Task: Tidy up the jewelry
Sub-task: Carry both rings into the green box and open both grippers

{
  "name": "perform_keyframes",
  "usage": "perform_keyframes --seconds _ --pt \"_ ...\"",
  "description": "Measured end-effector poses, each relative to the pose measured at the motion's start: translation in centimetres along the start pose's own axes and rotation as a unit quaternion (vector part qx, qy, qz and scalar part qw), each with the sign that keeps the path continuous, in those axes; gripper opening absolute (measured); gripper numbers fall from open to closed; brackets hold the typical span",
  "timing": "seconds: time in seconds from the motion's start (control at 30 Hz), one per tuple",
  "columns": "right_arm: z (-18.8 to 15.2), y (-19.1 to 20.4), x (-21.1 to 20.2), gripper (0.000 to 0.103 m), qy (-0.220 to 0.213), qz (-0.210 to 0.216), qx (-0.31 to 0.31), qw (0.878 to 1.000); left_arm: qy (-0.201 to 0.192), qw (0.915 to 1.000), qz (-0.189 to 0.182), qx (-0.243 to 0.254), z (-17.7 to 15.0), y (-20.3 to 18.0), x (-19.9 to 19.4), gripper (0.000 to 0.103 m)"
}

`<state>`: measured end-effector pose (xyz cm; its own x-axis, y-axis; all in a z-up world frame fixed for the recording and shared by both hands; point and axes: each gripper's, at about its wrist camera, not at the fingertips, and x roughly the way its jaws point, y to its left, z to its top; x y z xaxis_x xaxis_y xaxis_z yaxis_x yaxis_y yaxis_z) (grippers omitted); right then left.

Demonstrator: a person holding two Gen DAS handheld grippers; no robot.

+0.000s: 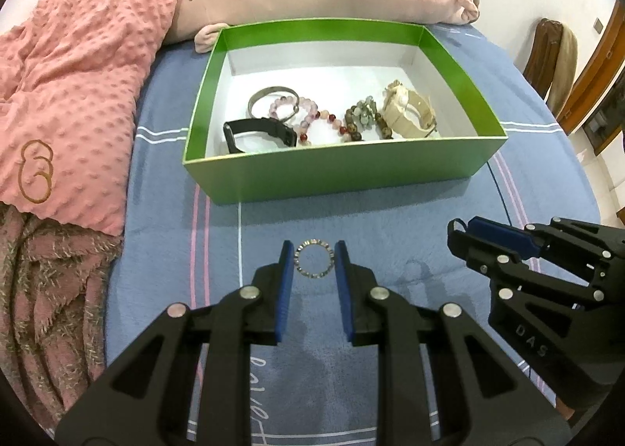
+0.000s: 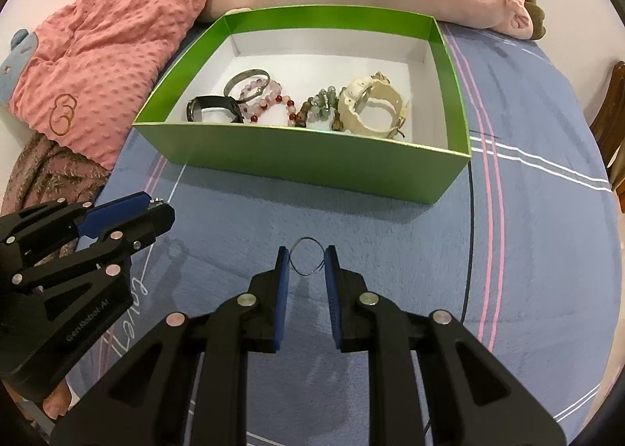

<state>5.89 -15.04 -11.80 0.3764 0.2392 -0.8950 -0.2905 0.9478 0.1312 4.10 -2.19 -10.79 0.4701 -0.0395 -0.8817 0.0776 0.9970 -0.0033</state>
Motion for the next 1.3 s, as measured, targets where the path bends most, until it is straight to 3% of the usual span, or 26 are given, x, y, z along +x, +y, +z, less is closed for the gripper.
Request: perform_keyframes --seconds 0.37,0.9,1.1,1.3 --pt "1.3 0.0 -1.8 0.018 -0.024 0.001 -0.006 1.000 -0.018 0.9998 0.007 -0.008 1.4 0.5 -1.4 0.021" --pt "7.9 -0.5 -5.9 0.018 -0.100 0.003 -0.015 0.995 -0.069 0.9975 0.016 -0.003 7.2 0.6 -3.8 0.021" --pt "9.9 -0.7 -5.4 0.018 -0.106 0.003 -0.014 0.994 -0.076 0.9969 0.022 -0.004 9.6 1.0 -3.2 0.021" --pt "12.5 -2.1 -2.2 0.018 -0.089 0.005 0.007 0.996 -0.063 0.9978 0.018 -0.010 11.6 1.6 0.1 0.021"
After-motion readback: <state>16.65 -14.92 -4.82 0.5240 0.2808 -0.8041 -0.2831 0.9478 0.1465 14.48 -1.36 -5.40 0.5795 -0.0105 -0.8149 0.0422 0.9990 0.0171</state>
